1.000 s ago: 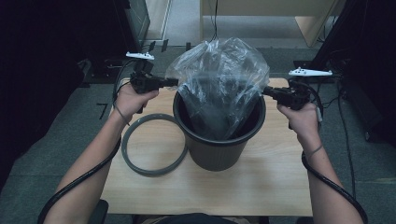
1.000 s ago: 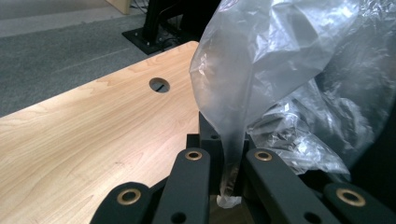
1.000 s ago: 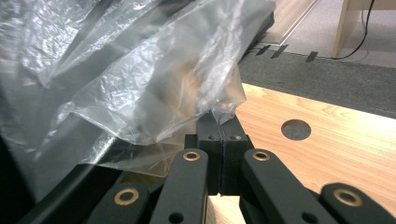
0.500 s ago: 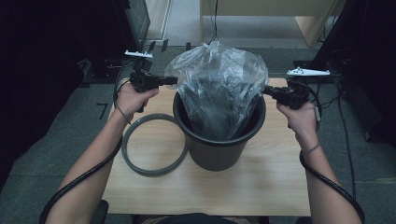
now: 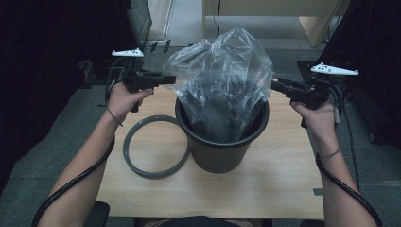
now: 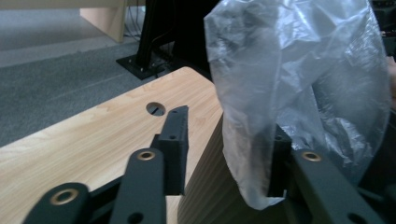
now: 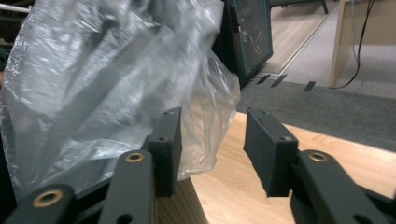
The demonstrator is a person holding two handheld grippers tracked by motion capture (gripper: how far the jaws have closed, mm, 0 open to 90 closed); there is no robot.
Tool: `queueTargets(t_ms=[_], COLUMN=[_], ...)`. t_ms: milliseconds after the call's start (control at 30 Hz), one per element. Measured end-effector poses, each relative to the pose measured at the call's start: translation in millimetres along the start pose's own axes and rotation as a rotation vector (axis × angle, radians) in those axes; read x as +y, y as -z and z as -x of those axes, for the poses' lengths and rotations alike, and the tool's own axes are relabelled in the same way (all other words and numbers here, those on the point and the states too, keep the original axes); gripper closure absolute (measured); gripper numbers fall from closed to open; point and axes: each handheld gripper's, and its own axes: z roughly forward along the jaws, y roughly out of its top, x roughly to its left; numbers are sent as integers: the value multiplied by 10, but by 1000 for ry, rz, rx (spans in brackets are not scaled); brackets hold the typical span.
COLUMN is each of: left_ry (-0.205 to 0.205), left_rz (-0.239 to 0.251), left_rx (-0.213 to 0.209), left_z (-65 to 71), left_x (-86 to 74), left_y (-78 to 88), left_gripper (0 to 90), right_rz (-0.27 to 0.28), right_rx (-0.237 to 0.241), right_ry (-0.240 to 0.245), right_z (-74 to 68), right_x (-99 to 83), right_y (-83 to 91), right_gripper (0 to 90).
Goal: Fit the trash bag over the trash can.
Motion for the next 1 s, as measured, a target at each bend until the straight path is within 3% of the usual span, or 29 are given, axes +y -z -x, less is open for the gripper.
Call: queueTargets(t_ms=[300, 433, 600, 733, 867, 1000], left_ry=[-43, -42, -41, -27, -29, -27], left_rz=[25, -26, -45, -83, -90, -90], left_rx=[-11, -18, -9, -4, 6, 8], left_z=[56, 73, 93, 115, 148, 175], left_x=[87, 76, 45, 41, 53, 74], left_y=[208, 166, 57, -51, -174, -286], left_gripper=[462, 420, 531, 700, 763, 797], right_rz=[3, 19, 3, -9, -13, -19], right_rx=[37, 73, 90, 91, 78, 105], right_ry=[76, 68, 76, 75, 67, 36], right_z=[-142, -193, -266, -294, -287, -285], right_x=[143, 209, 215, 203, 194, 172], right_y=[160, 184, 52, -49, -124, -226], right_gripper=[528, 514, 480, 459, 421, 405])
